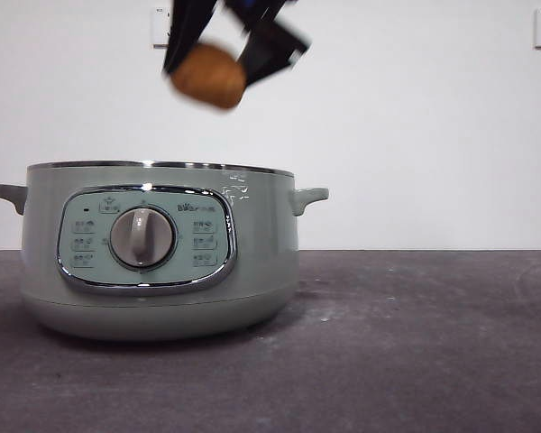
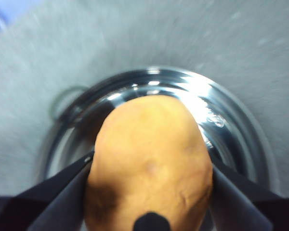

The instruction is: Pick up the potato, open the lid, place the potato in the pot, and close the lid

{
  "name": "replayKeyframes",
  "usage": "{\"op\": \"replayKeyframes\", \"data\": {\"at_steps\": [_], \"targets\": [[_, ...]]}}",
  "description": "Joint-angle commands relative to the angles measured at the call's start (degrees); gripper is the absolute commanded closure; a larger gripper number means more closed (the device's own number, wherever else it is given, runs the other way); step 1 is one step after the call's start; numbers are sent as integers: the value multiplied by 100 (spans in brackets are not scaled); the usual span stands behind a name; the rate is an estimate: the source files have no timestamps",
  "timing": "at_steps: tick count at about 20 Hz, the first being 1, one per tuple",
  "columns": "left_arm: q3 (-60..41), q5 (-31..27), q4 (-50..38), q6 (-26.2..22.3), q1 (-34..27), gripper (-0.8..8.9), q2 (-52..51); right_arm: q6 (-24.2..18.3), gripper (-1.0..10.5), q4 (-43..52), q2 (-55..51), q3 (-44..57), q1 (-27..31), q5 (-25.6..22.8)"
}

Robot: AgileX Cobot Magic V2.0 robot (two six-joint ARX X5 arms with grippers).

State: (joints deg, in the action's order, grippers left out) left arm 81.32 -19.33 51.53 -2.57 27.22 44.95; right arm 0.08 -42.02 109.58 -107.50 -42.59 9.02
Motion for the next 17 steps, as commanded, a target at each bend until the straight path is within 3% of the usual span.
{"op": "replayKeyframes", "data": {"at_steps": [1,7,13,14,17], "targets": [[63,-20,-149,-50,9,822,-249,-319,959,-44,680,-315,-105,-9],[63,-17,66,-50,9,822,-304,-581,959,83,1639,-422,-286,-190],[63,-20,101,-52,9,822,-286,-756,957,-48,1937,-422,-367,-345],[63,-20,125,-52,9,822,-271,-752,898,-46,1937,-422,-367,-343],[63,-20,210,-52,9,822,-227,-693,558,-48,1937,-422,-365,-361]]}}
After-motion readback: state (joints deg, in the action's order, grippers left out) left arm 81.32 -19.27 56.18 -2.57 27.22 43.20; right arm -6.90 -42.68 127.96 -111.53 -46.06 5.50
